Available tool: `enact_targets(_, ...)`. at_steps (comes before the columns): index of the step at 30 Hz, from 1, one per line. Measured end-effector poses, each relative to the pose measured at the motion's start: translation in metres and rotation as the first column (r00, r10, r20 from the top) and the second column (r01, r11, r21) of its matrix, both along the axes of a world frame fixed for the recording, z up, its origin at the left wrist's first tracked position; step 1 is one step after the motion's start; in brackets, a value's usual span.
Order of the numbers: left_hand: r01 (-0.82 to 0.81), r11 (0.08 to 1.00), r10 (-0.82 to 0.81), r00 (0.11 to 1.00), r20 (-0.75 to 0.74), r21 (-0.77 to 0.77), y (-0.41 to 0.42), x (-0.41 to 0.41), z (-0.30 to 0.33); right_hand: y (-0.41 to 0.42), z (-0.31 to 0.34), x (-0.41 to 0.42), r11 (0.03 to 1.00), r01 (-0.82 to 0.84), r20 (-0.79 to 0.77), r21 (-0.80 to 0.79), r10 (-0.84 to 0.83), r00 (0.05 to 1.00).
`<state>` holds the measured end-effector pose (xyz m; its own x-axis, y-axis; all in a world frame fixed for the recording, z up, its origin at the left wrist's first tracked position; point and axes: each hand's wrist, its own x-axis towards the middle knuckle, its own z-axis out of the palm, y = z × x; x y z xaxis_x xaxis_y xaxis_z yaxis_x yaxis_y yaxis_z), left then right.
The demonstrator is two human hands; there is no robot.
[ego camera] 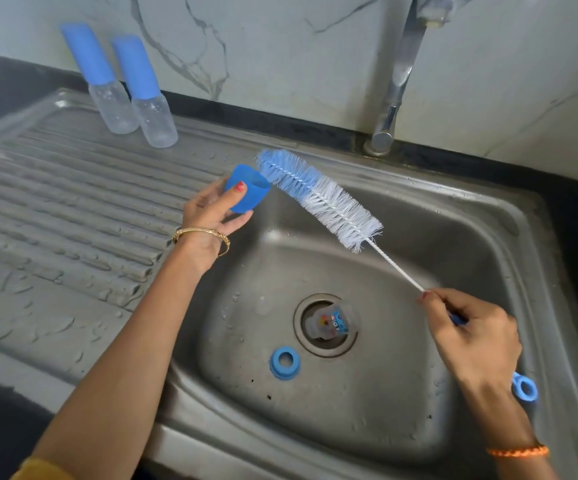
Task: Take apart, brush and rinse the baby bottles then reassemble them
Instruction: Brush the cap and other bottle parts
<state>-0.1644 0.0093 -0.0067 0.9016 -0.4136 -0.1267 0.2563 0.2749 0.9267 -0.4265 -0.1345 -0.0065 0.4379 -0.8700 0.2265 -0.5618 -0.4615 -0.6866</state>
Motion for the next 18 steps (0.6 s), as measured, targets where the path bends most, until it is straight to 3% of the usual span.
enact_targets(5,-0.149,0.987,0.144,0.987,-0.07,-0.063,0.003,0.008,0.003,0.001,-0.001,-0.002,0.999,-0.039,0.03,-0.031,0.04,0.999)
enact_targets(12,-0.084,0.967,0.052,0.989,-0.139,-0.241,0.003,0.007,0.0,-0.001,-0.003,-0.004,0.981,-0.195,-0.039,-0.012,0.195,0.98)
enact_targets(15,-0.123,0.972,0.112,0.992,-0.064,-0.198,-0.001,0.005,0.002,0.0,-0.003,-0.004,0.972,-0.226,-0.173,-0.065,0.212,0.962)
enact_targets(18,-0.118,0.98,0.114,0.993,-0.03,-0.159,-0.007,0.0,0.001,0.003,-0.002,-0.002,0.968,-0.183,-0.184,-0.175,0.15,0.971)
